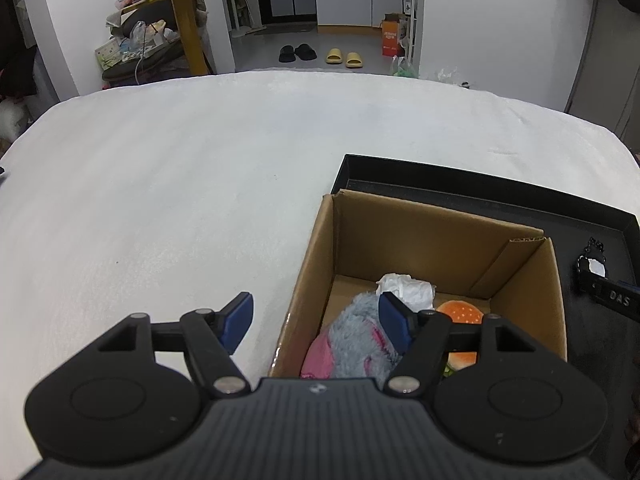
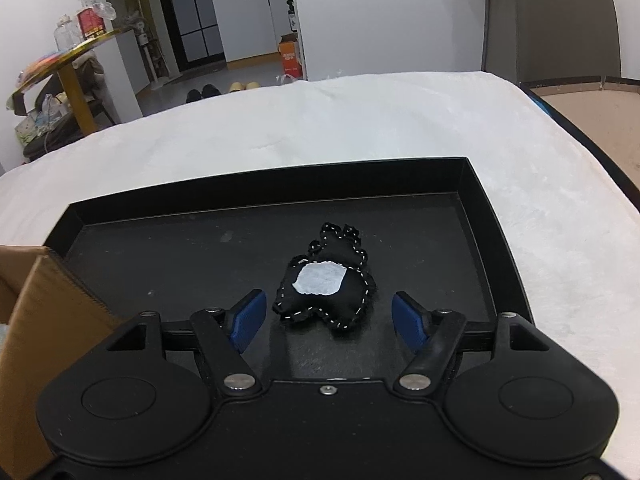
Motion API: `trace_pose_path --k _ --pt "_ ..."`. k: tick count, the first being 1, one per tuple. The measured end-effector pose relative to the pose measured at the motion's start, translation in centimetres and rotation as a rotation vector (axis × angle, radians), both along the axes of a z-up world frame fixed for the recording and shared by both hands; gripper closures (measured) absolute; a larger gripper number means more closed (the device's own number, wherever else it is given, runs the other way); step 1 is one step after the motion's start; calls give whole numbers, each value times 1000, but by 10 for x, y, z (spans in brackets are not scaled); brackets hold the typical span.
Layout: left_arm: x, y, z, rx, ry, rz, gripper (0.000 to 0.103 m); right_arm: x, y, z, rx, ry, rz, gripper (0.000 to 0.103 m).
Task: Organize soft objects
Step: 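Move the right gripper to the black beaded bracelet and grasp it, then lift the black bracelet with the right gripper over the box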
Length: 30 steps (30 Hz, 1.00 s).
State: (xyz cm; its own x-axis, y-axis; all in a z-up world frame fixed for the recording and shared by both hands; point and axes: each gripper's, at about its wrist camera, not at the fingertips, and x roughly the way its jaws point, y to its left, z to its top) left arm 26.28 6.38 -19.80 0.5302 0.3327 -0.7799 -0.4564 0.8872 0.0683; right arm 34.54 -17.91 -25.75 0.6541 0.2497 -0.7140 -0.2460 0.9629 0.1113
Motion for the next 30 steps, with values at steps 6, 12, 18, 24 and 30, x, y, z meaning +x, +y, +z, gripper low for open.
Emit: trace_pose_path --k 6,12,18,24,30 --pt "-1 1 0 1 4 -1 35 5 11 -6 -61 -15 34 59" --pt "-8 3 5 2 -5 9 35 -6 7 0 -43 3 44 66" --pt "-18 6 8 -6 3 10 35 -21 0 12 -11 -8 37 66" --pt "-29 5 13 -18 7 -4 35 -27 -6 30 15 -38 30 66" --pt "-35 3 17 -27 -1 -25 35 -35 -4 47 36 -70 33 66"
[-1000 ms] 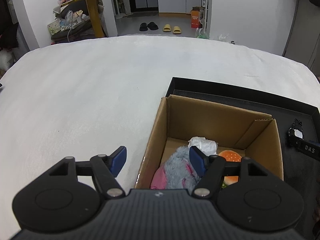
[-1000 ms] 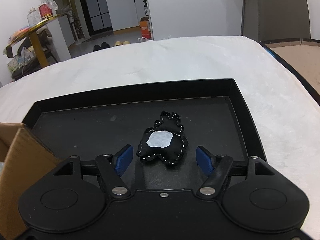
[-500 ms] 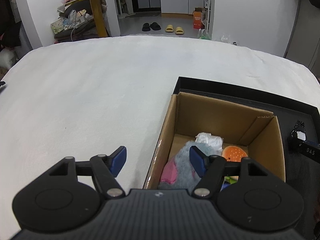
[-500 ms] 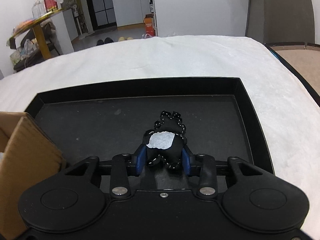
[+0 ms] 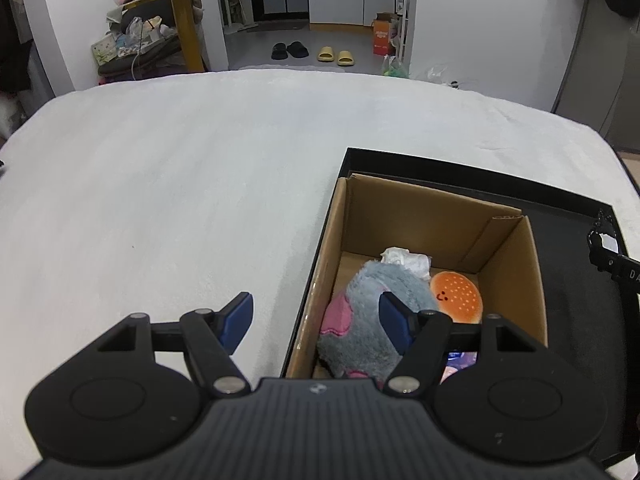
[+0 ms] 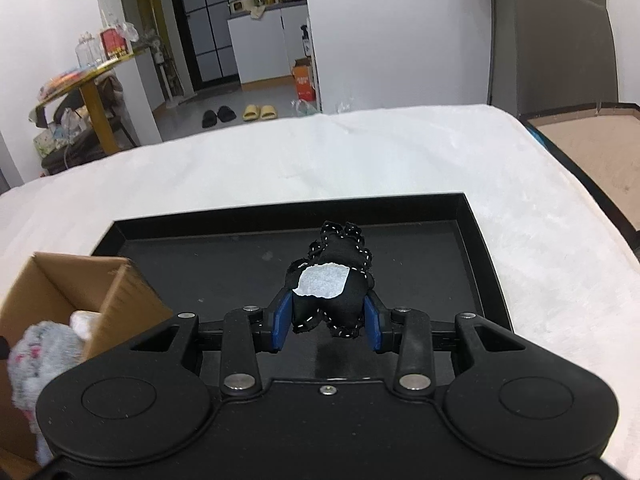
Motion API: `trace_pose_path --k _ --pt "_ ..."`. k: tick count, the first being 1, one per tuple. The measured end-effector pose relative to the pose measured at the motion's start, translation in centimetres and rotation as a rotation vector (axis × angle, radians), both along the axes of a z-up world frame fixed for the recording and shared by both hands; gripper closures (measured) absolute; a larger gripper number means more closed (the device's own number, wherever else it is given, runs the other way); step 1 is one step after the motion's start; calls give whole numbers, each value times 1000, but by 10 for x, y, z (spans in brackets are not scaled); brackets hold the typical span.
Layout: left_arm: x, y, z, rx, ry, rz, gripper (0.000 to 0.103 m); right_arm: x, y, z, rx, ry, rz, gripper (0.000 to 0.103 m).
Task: Organize soft objects
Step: 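Lift the black bracelet with the right gripper over the box, then lower the bracelet into the box and open the right gripper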
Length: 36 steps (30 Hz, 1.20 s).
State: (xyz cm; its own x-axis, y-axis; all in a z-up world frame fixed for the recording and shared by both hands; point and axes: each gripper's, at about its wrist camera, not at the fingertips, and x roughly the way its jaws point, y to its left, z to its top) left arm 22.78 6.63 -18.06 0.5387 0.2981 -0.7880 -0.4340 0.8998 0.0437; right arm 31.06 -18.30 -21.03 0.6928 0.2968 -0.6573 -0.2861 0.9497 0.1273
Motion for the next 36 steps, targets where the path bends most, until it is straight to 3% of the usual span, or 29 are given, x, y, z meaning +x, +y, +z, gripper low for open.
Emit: trace_pose_path --k 13,23,33,36 --pt "-12 2 4 -64 -32 -2 36 -21 8 42 68 -39 91 66" --pt "-19 5 5 -112 -47 -37 40 -40 24 55 86 -25 170 65" --pt "-29 16 0 -162 -45 -49 54 -58 48 64 79 -19 249 65" --pt "-31 21 -3 -190 -35 -48 64 -63 58 65 71 -17 277 64"
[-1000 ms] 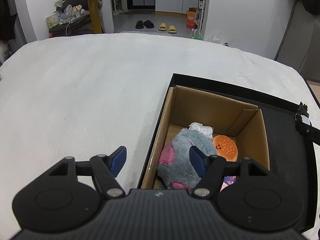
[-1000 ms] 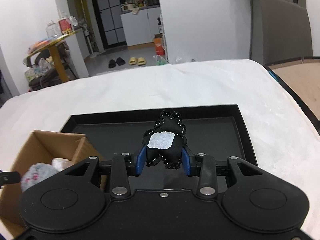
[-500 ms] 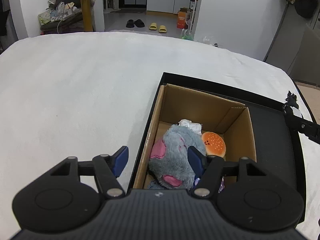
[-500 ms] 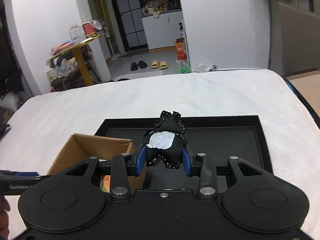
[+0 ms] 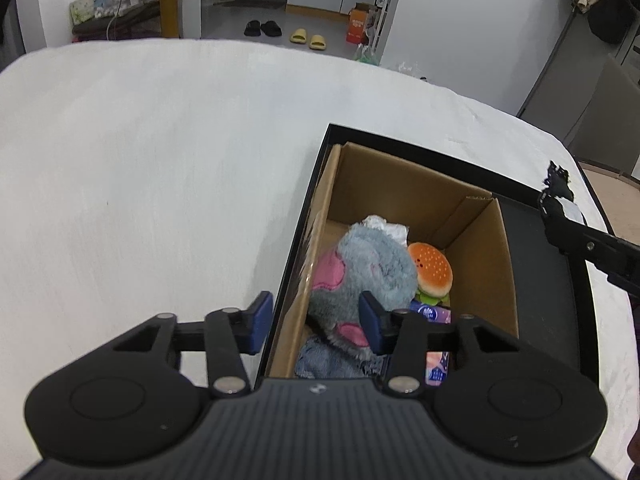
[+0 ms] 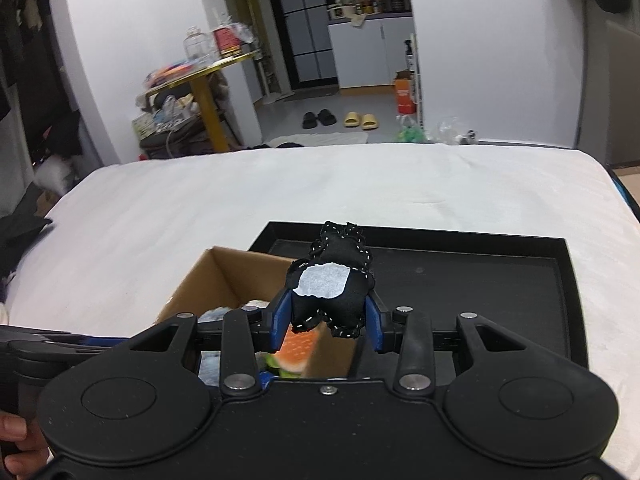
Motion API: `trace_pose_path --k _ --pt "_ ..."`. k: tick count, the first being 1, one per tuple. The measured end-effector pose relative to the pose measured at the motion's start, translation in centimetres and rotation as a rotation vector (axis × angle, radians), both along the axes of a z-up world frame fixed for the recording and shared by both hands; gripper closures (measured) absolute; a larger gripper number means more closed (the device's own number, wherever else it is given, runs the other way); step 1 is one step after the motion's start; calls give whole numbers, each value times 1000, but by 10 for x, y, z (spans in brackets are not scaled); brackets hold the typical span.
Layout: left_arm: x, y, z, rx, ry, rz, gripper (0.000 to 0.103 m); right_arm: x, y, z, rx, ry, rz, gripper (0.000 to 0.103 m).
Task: Organize soft objects
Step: 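Lower the bracelet into the box and open the right gripper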
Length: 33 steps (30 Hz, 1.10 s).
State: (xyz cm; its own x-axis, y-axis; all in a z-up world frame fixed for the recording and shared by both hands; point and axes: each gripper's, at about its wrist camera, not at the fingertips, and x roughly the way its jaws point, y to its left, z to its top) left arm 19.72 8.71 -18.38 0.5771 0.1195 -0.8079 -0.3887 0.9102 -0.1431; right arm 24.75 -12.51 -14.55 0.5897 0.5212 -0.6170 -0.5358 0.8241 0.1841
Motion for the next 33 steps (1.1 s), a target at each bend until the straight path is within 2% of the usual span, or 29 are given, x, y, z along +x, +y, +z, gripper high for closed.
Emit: trace_pose_path --k 5,10,16,19,29,32,33 --pt "-3 7 -7 -49 18 -5 79 -5 14 2 -13 7 28 64" --pt "-4 11 -13 -55 34 -14 92 -8 23 1 -26 17 53 64" --pt "-3 18 -17 -81 37 1 92 -11 30 -1 -37 27 78 62" --pt "-3 19 -17 -83 37 -1 91 -11 35 -7 -61 47 105 48" --pt "-3 20 -7 -78 49 -14 87 -27 27 -8 -58 87 97 48" --pt "-3 20 -2 -82 62 -19 80 -28 24 -4 -61 91 93 48" --pt "-4 19 0 -81 66 -25 75 -27 22 -3 -59 94 85 48"
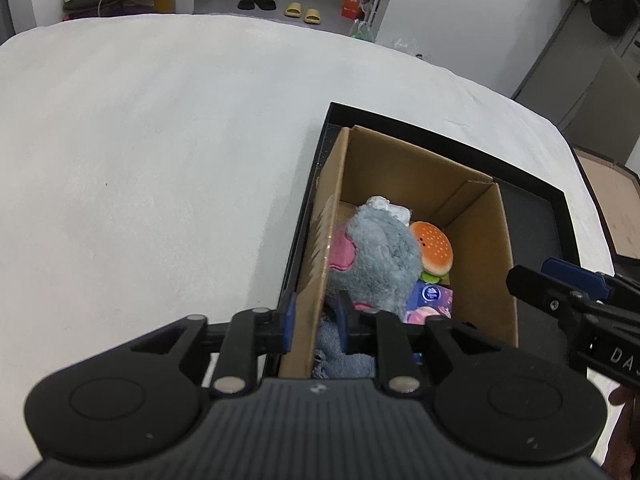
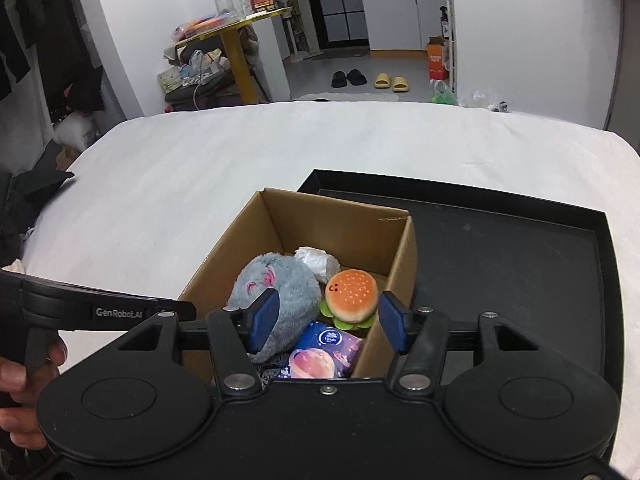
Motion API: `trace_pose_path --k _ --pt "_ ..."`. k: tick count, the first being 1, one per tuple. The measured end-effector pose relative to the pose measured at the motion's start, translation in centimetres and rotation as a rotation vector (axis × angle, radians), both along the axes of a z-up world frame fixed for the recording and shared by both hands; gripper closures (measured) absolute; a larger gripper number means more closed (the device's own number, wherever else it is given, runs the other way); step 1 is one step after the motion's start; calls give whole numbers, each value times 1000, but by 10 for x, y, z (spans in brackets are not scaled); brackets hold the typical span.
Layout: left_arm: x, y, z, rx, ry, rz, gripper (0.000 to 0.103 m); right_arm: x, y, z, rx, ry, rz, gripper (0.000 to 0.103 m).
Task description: Organize soft objects
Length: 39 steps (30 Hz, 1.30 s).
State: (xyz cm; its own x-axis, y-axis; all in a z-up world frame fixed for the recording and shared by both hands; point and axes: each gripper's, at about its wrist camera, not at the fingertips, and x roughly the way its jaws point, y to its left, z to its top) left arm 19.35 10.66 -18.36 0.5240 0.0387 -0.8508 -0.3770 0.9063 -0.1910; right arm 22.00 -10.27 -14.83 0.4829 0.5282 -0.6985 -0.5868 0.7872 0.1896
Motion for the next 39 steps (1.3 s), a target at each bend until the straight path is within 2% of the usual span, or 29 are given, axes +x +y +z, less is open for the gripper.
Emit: trace_pose_path --k 4,8,11,13,19,24,28,39 --pt "-2 -4 10 10 4 -22 59 2 -11 5 7 16 -33 46" --pt "-7 -7 22 16 0 -35 48 3 -25 10 16 33 -63 40" --pt "-9 -11 32 26 -1 -44 38 3 -35 15 30 44 -80 33" --pt "-11 -14 38 40 -1 -47 32 2 -43 19 42 52 -94 23" --pt "-21 -24 59 37 -29 -75 16 -1 -61 36 74 56 -118 7" --pt "-30 -37 75 22 -44 -102 7 -7 -76 50 80 53 -121 0" --pt "-38 -47 85 17 -40 -117 2 -14 -90 58 79 50 -119 0" --pt "-79 -69 117 40 -81 -138 1 -39 -124 78 86 34 -128 0"
